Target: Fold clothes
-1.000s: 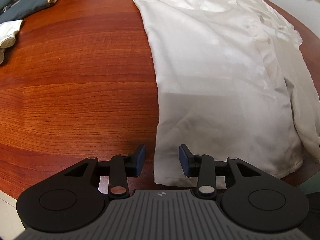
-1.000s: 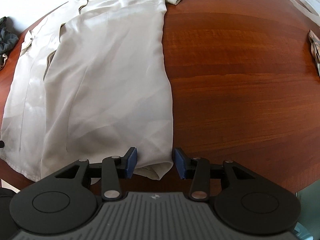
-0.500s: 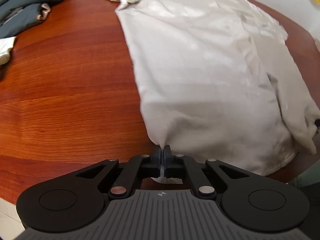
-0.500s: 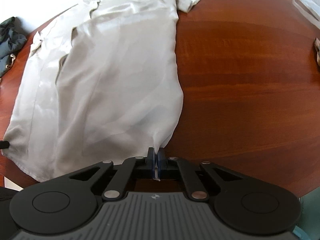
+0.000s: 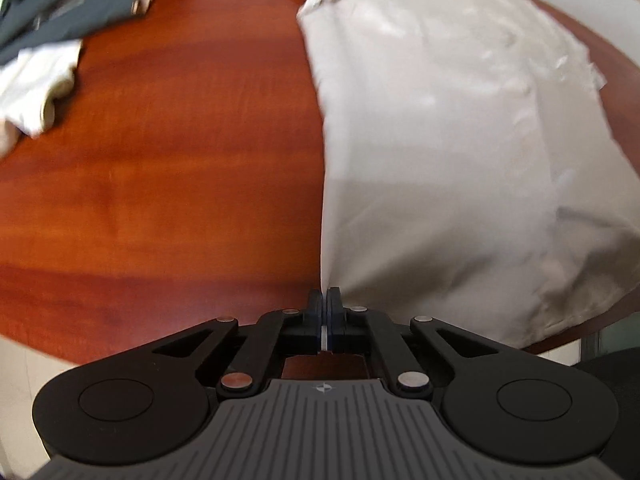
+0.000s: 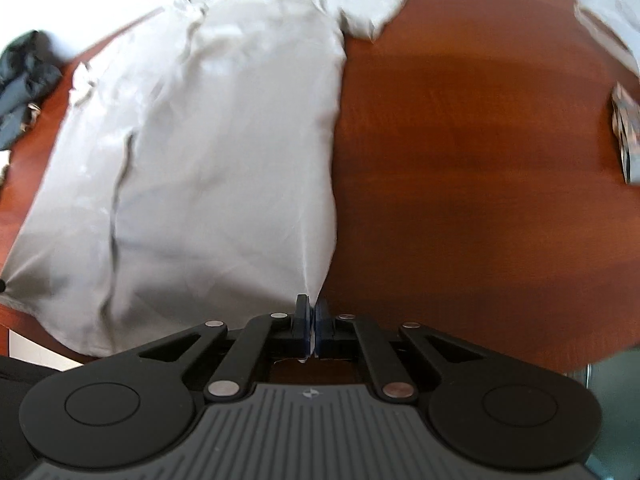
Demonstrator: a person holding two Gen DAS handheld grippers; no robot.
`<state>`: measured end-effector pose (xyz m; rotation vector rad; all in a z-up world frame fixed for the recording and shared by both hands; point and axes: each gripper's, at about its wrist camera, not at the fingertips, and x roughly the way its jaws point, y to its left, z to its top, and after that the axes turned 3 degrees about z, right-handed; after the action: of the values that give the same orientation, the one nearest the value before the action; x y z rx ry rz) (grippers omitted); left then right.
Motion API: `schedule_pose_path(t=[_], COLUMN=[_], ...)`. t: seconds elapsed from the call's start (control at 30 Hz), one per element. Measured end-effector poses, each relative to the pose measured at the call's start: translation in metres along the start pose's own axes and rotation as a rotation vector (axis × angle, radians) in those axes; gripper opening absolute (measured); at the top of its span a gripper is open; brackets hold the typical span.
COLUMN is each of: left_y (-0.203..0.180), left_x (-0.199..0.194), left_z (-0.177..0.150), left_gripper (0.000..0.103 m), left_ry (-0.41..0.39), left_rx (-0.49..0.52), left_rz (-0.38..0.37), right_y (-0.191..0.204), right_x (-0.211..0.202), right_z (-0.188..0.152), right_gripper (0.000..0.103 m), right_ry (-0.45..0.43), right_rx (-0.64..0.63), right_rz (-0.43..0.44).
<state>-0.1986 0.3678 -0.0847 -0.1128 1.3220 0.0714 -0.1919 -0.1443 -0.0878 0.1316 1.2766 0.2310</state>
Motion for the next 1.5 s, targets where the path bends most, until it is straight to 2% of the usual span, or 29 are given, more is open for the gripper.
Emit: schedule_pose_path(t=[0.17,0.37,0.43,0.53,0.6,0.67,0.7,0.93,1.23,1.5], left_y=[-0.001,0.01,0.012,0.014,0.018,0.023,0.026,0.026,-0.001,-0.024], left_x=[0.0,0.005,0.005,0.004,0.003,0.001,0.0,-0.012,-0.017,-0.003], left_z=[-0.007,-0.015,-0.016,-0.017,-0.018,-0.019,-0.02,-0.01,0.009,0.018], left_gripper=[0.002,0.002,0.006,0.009,0.013,0.022,0.027,0.035,0.039,0.039], left_ry=[0.014,0.054,0.057,0.05,0.048,0.033,0.023,-0.056,-0.124,-0.152], left_rx=[0.005,-0.003,0.0,-0.001,-0.012,-0.027,-0.034,-0.003,0.052,0.089], left_rz=[-0.003,0.023,0.021,0.029,0.032,0.034,0.035,0.048,0.015,-0.008], right_y=[0.002,0.003,0.003,0.004,0.004,0.005,0.006,0.011,0.034,0.049], right_x=[0.01,0.013,0.014,0.015,0.015,0.011,0.009,-0.003,0.002,0.024], right_z=[-0.007,-0.006,-0.006,-0.005,-0.005,-0.004,-0.003,-0.008,0.004,0.008], right_gripper=[0.002,0.003,0.003,0.01,0.021,0.029,0.03,0.034,0.04,0.04], right_ry=[0.072,0.088,0.093,0.101,0.104,0.093,0.084,0.02,-0.039,-0.027], right_rx=[-0.006,-0.027,-0.034,-0.045,-0.052,-0.061,-0.067,-0.095,-0.13,-0.143], right_rz=[0.001,-0.022,-0.03,-0.042,-0.05,-0.062,-0.068,-0.087,-0.056,-0.013])
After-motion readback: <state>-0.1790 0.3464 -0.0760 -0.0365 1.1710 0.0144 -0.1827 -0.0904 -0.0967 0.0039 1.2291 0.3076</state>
